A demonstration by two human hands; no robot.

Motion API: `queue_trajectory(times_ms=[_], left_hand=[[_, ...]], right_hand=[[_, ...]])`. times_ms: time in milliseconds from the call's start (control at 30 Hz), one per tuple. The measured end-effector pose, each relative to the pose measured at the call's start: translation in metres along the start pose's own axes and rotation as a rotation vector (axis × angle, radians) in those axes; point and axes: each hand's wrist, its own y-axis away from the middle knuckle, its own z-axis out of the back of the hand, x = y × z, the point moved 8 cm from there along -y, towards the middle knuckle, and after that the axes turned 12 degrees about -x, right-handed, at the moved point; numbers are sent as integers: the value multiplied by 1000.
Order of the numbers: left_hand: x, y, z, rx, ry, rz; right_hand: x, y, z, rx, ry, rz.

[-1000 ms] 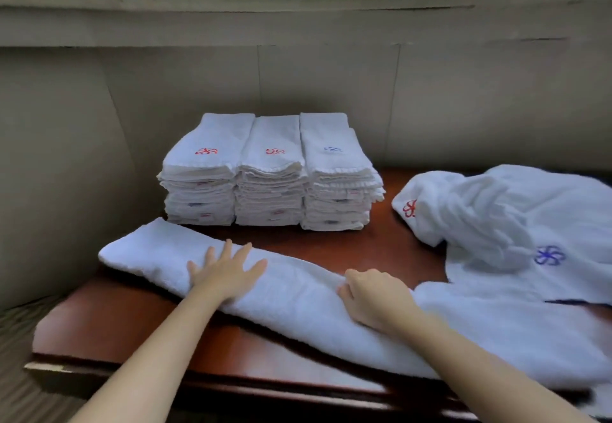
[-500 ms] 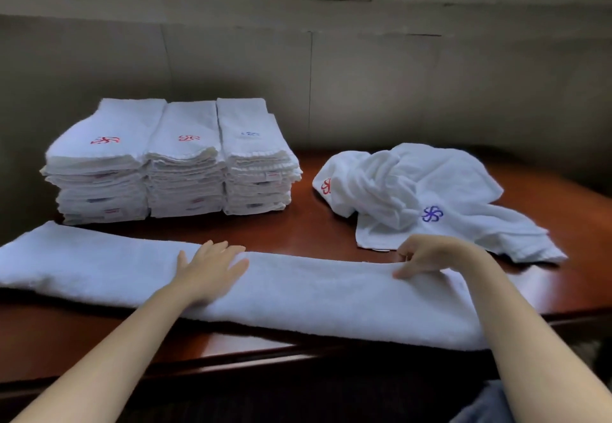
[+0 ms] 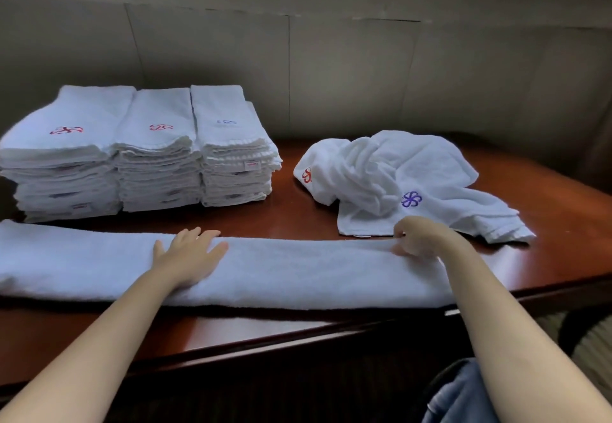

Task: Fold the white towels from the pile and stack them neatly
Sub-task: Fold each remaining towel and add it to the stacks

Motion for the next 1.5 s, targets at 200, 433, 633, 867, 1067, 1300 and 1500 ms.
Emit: queue_trajectory(times_ms=[200,433,633,867,1067,1300,1500], left_hand=[[1,-3,36,-366,181,44],[-27,24,32,-145,99,-147],[-2,27,17,-57,6,-270],[117,27,73,-361,133,65],[206,71,74,-715,567,891],[262,69,66,-813,1340,1273],[239,62,106,-866,1326,1010]], right_hand=[[45,-5,6,-384,204,-59],[202,39,-19,-352,-255,578],[212,30,-50,-40,-193,494],[279,35,-18,-187,-415,551],[347,51,-47,-148,-260,776],[349,41,-64,-106,-223,784],[344,45,-48,-53,-449,761]])
